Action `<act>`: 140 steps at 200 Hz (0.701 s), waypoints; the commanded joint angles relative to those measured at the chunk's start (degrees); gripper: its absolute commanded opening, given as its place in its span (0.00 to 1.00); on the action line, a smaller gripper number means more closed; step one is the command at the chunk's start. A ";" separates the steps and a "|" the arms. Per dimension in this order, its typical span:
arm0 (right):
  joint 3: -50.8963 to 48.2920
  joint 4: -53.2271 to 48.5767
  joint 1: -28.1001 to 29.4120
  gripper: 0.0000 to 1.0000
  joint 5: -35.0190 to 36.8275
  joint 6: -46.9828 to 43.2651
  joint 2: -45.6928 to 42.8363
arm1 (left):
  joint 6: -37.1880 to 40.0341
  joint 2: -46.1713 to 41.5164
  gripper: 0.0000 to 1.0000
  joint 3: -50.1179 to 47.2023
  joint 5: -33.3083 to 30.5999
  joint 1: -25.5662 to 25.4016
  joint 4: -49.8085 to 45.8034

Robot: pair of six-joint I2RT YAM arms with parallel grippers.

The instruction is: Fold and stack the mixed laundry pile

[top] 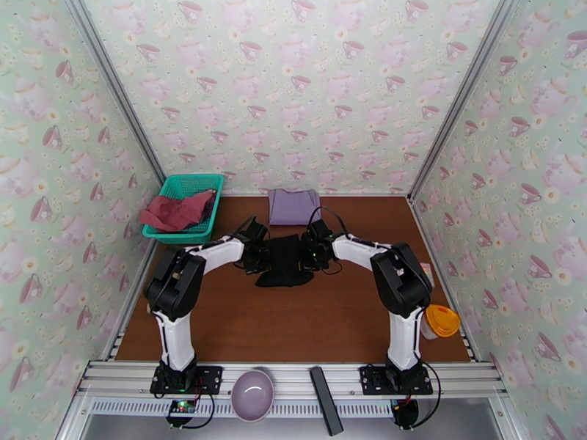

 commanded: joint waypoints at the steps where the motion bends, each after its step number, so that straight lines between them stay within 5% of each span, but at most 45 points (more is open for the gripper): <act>1: 2.39 -3.30 0.58 0.00 4.76 0.85 -4.65 | 3.04 -0.62 0.00 -0.34 -2.07 -2.12 3.73; 73: 14.42 -10.04 -0.60 0.00 11.92 -0.72 -10.40 | 9.69 -11.15 0.00 11.88 -6.70 -1.91 -7.81; 140: 27.61 -10.98 -3.84 0.00 14.41 -2.22 -5.20 | 15.82 -1.95 0.00 30.68 -7.31 0.77 -11.61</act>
